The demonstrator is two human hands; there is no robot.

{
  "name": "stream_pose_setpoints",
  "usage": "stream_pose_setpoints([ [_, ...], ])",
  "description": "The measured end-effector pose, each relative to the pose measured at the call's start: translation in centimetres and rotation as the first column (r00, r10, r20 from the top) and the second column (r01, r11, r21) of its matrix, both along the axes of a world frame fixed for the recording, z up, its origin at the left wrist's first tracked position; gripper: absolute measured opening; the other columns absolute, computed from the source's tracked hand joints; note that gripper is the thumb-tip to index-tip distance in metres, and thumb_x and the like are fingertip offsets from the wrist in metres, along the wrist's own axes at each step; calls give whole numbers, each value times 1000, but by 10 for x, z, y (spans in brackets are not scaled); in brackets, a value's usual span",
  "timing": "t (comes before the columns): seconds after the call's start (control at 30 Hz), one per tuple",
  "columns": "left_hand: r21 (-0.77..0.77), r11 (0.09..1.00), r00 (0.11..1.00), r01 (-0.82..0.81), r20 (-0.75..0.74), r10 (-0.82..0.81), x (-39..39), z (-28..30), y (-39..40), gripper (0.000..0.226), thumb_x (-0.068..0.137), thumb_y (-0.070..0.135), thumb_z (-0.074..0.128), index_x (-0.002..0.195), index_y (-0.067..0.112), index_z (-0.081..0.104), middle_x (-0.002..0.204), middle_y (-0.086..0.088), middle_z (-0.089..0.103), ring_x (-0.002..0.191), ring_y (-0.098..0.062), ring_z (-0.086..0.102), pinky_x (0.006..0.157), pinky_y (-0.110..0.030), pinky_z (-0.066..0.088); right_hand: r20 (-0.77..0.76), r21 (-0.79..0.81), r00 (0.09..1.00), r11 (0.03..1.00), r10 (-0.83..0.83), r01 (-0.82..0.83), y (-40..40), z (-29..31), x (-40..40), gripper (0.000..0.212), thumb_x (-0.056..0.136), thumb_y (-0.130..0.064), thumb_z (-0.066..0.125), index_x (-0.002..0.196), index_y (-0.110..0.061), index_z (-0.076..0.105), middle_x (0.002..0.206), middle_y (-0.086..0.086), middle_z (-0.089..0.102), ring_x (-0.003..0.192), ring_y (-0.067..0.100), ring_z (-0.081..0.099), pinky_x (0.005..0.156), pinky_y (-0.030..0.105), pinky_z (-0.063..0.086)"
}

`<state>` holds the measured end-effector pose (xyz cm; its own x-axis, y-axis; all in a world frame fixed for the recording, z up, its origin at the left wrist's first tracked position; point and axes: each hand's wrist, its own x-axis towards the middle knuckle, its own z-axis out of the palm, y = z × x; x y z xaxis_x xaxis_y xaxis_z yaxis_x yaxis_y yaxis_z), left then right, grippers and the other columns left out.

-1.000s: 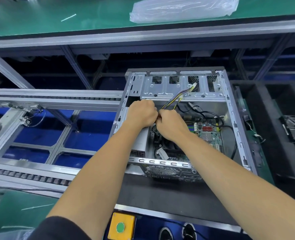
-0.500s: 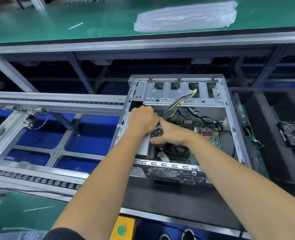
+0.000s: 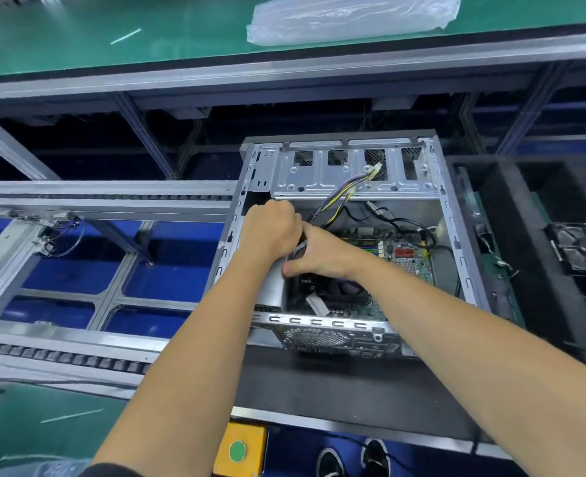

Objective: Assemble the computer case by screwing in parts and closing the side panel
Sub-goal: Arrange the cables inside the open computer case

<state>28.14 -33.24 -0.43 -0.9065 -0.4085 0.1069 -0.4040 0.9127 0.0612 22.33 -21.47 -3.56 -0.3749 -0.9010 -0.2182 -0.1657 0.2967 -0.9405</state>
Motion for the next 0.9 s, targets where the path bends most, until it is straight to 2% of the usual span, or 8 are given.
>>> stream_pose_setpoints([
  [0.07,8,1000,1000,0,-18,0,-1,-1,1,34,98,29,37,78,8,54,90,-16,64,79,-36,57,64,-34,32,7,-23,1000,1000,-3,3,0,0,0,56,73,-13,84,116,-23,50,104,-15,60,92,-10,55,79,10,42],
  [0.2,65,998,996,-19,-80,24,-2,0,5,38,100,29,36,79,6,58,84,-16,63,77,-35,58,61,-34,33,55,-54,998,998,-14,17,0,-1,1,64,71,-13,85,121,-23,47,103,-17,59,91,-11,54,85,16,41],
  [0.37,43,997,991,-63,-112,67,-5,9,12,34,97,26,40,76,7,59,71,-8,53,66,-26,52,57,-32,33,27,-27,1000,1000,-15,16,1,0,-1,85,79,-24,84,147,-16,35,133,-5,55,124,10,48,103,23,36],
  [0.47,105,991,981,-80,-167,97,-2,12,11,35,93,23,41,64,8,51,62,-9,53,63,-28,53,54,-31,32,162,6,987,1000,-8,7,1,5,3,81,80,-23,81,146,-25,34,112,-11,62,105,7,58,84,16,44],
  [0.57,226,973,984,-57,-154,93,8,9,6,33,91,31,46,66,10,51,65,-5,54,67,-28,54,59,-32,35,286,45,958,999,-4,-9,-2,9,10,56,69,-23,68,119,-33,45,86,-1,57,74,12,56,69,24,46],
  [0.63,241,970,991,-23,-124,54,11,8,4,31,88,39,50,71,13,52,70,-2,56,69,-25,53,65,-33,37,284,49,959,999,-3,-11,-3,11,14,43,68,-23,67,106,-29,47,86,3,52,75,15,51,66,26,45],
  [0.73,241,970,993,2,-114,26,9,5,0,26,88,37,51,75,15,52,72,0,57,70,-23,53,68,-35,40,249,64,968,997,18,-35,-4,8,16,41,73,-28,71,104,-24,46,90,6,52,79,19,51,68,29,47],
  [0.9,300,951,983,80,-180,-26,4,-2,-8,14,92,21,48,88,11,56,82,-2,59,79,-23,55,66,-36,45,185,139,983,990,-23,-3,-15,4,11,72,67,-35,67,130,-11,40,117,14,49,85,21,51,70,33,47],
])
